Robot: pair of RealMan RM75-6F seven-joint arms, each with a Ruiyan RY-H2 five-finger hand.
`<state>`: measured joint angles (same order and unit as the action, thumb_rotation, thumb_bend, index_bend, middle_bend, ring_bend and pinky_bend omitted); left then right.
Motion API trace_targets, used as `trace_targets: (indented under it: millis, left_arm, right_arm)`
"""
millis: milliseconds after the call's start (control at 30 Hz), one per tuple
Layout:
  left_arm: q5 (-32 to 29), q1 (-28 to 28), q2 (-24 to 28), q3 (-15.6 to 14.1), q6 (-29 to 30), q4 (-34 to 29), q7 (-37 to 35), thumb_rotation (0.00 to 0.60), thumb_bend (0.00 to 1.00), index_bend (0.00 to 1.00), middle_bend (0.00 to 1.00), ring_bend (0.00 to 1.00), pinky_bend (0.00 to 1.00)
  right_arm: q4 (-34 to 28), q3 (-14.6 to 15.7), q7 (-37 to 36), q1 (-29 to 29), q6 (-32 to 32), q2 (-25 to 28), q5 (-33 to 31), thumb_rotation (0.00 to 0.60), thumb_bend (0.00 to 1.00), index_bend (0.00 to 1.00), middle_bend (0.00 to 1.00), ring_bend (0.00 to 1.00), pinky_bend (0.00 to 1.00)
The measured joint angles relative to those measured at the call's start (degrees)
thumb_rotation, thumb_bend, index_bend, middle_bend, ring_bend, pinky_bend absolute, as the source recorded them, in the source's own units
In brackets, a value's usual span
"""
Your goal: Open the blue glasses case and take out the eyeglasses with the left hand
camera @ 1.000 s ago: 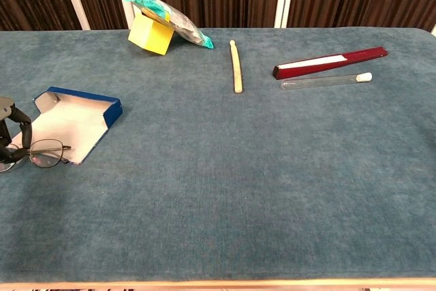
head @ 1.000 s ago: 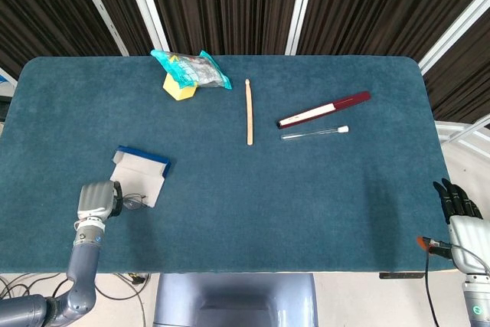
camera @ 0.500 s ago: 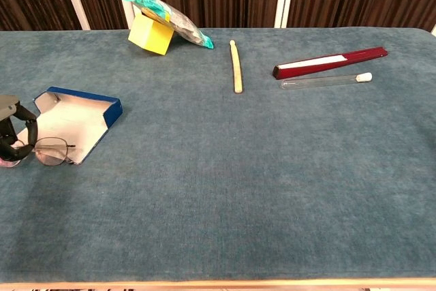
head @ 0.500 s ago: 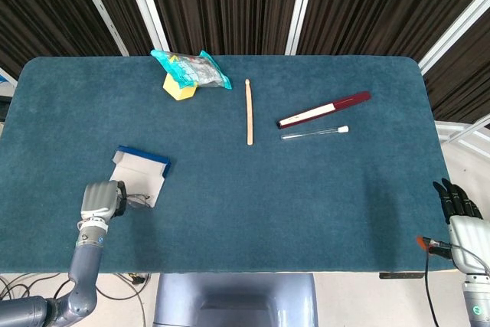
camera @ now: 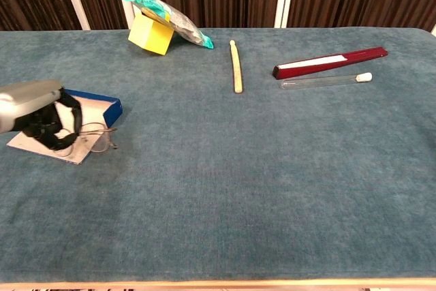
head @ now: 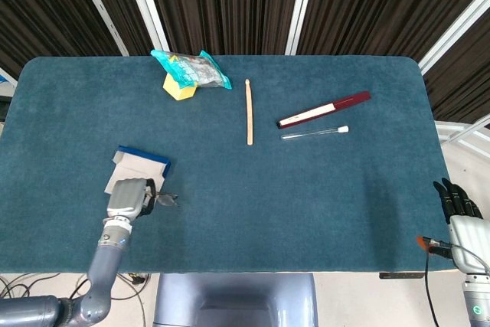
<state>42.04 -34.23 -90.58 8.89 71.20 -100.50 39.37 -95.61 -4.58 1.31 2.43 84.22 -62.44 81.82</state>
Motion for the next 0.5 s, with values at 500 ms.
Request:
trace_targets:
  millis: [500]
  left_arm:
    - [-4.30, -8.36, -14.02, 5.11, -0.18, 5.83, 7.15, 0.600, 0.33, 0.43, 1.00, 0.97, 1.00]
  right_arm:
    - [0.10, -0.05, -0.20, -0.01, -0.08, 0.08, -0.16, 0.600, 0.20, 0.00, 0.00, 0.00, 0.18]
